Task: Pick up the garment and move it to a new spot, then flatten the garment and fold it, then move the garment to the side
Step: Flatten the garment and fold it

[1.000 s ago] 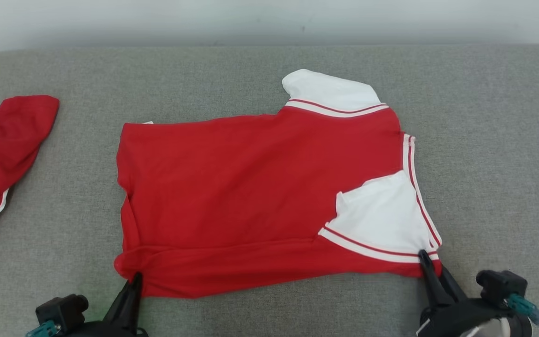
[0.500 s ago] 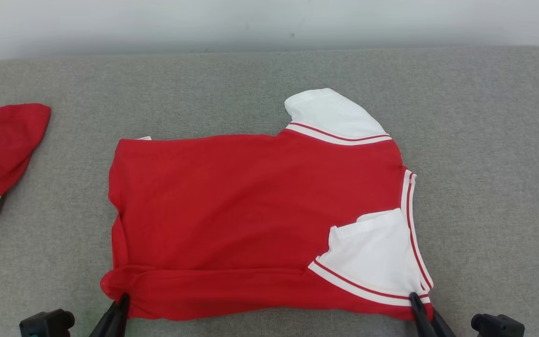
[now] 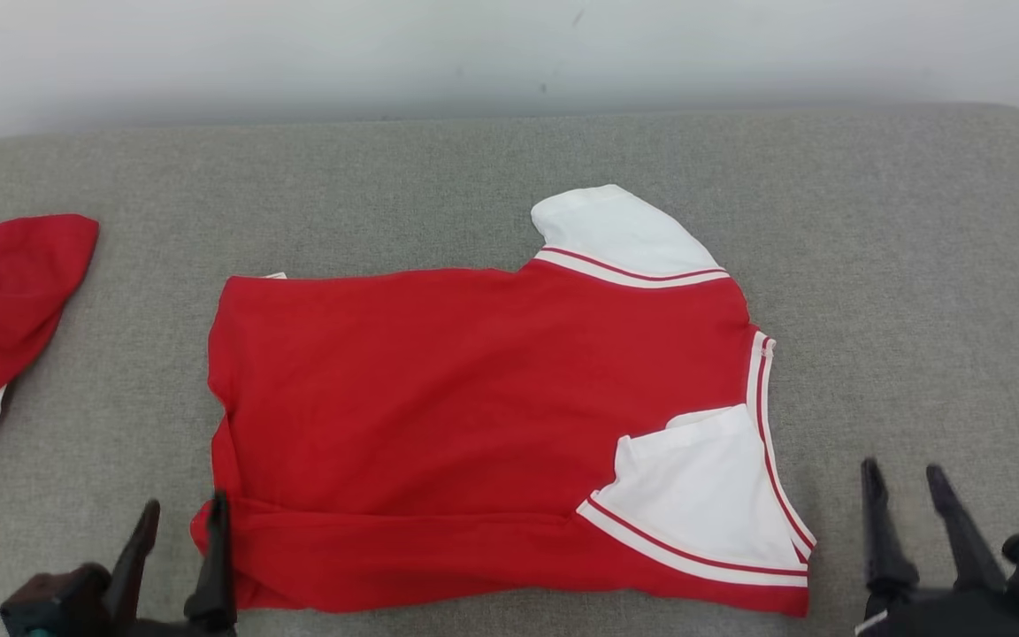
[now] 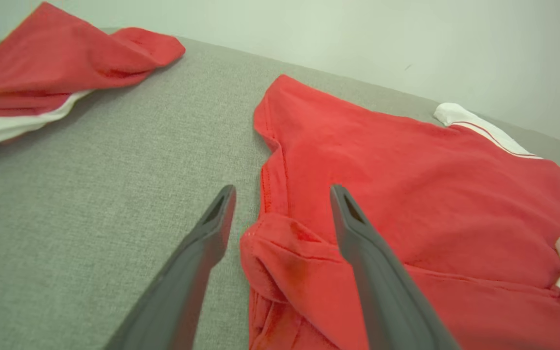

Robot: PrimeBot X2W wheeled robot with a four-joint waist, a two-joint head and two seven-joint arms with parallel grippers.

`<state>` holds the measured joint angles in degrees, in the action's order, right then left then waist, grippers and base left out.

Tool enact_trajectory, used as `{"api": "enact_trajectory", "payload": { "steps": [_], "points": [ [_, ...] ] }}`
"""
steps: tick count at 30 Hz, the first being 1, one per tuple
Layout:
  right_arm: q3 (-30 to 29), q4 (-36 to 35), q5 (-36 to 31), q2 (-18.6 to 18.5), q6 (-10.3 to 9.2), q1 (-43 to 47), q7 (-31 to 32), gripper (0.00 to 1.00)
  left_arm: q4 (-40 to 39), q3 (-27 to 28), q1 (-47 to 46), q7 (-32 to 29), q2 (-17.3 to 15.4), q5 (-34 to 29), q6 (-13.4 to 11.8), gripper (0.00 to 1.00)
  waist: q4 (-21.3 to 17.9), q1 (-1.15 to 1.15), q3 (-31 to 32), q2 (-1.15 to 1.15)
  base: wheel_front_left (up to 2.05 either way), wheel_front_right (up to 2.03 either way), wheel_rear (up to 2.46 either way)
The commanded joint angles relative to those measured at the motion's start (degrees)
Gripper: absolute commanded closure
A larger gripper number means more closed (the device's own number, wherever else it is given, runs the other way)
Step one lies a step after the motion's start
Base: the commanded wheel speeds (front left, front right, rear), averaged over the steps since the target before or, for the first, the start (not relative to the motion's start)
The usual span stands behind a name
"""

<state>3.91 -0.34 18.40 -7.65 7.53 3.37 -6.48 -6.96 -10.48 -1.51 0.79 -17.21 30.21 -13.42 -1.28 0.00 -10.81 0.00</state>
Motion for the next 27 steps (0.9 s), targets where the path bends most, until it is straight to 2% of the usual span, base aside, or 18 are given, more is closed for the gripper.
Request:
{"api": "enact_trajectory", "payload": {
  "steps": [1, 4, 9, 14, 27],
  "points": [
    [-0.64, -1.21, -1.43, -0.61, -0.08, -2.01, -0.8, 0.0, -0.93, 0.01, -1.53, 1.89, 0.18, -1.35, -0.4, 0.0, 0.11, 0.0, 0.5, 0.0, 0.0, 0.0, 0.0],
    [-0.73, -2.58, -3.34, -1.28, -0.08, -4.56, -1.3, 0.0, -1.3, -0.51, -3.81, 4.57, 0.57, -3.47, -0.72, 0.0, 0.37, 0.0, 1.09, 0.0, 0.0, 0.0, 0.0],
    [2.42, -4.75, -5.9, -2.26, -0.08, -7.58, -0.75, 0.0, -1.14, -2.67, -6.88, 7.24, 0.86, -7.8, -1.8, 0.0, 0.94, 0.0, 2.47, 0.0, 0.0, 0.0, 0.0],
    [3.79, -5.3, -6.27, -2.05, -0.08, -7.28, 0.26, 0.0, -0.78, -3.54, -6.85, 8.52, 0.89, -9.83, -2.7, 0.0, 1.21, 0.0, 2.86, 0.0, 0.0, 0.0, 0.0],
    [3.97, -5.48, -7.01, -1.04, -0.08, -4.5, 1.46, 0.0, 0.27, -4.89, -5.51, 9.51, 1.03, -9.74, -2.36, 0.0, 1.62, 0.0, 3.72, 0.0, 0.0, 0.0, 0.0]
  ]
}}
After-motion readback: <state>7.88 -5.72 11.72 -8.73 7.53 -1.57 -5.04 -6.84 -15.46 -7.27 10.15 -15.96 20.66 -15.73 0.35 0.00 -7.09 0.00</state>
